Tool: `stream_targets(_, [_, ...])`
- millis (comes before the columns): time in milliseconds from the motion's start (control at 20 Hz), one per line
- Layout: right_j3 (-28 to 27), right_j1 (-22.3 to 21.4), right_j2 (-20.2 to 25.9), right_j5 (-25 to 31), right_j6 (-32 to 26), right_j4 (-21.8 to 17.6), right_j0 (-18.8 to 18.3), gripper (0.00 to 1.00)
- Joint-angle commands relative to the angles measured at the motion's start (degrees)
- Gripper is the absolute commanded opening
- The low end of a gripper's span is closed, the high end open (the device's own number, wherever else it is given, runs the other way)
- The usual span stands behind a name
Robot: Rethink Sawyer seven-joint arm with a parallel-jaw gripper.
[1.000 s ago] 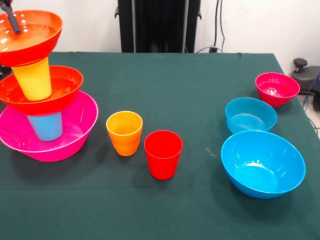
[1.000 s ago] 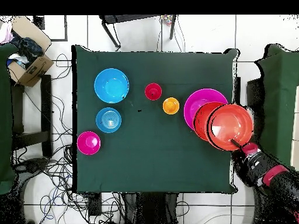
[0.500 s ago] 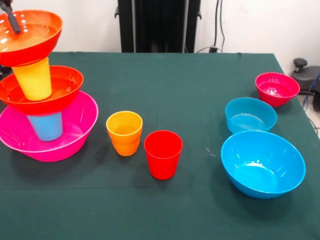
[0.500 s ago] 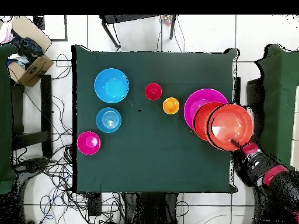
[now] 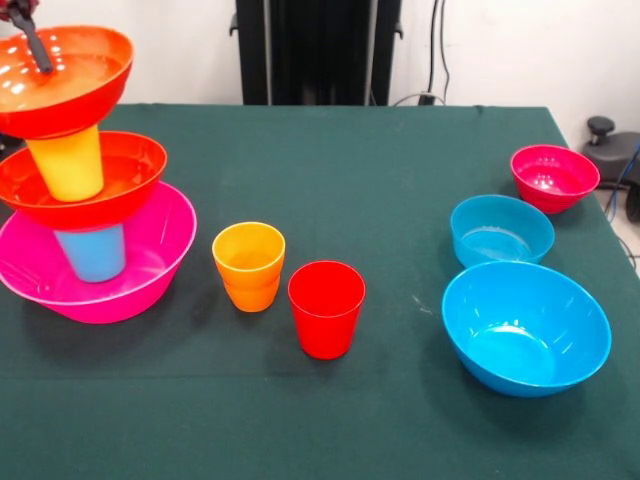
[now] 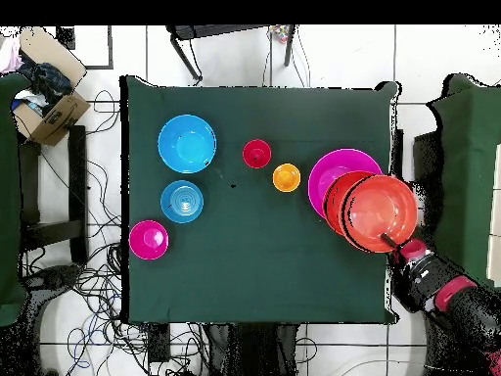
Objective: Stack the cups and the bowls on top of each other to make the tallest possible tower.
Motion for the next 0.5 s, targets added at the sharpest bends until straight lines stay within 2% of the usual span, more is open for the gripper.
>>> stream_targets(50, [3.5,3.3,-2.0,-0.1,-6.2,-5.5,2.3,0.0])
stream_targets(500, [3.3,4.5,-2.0,-0.1,-5.7,-7.2,1.9,0.0])
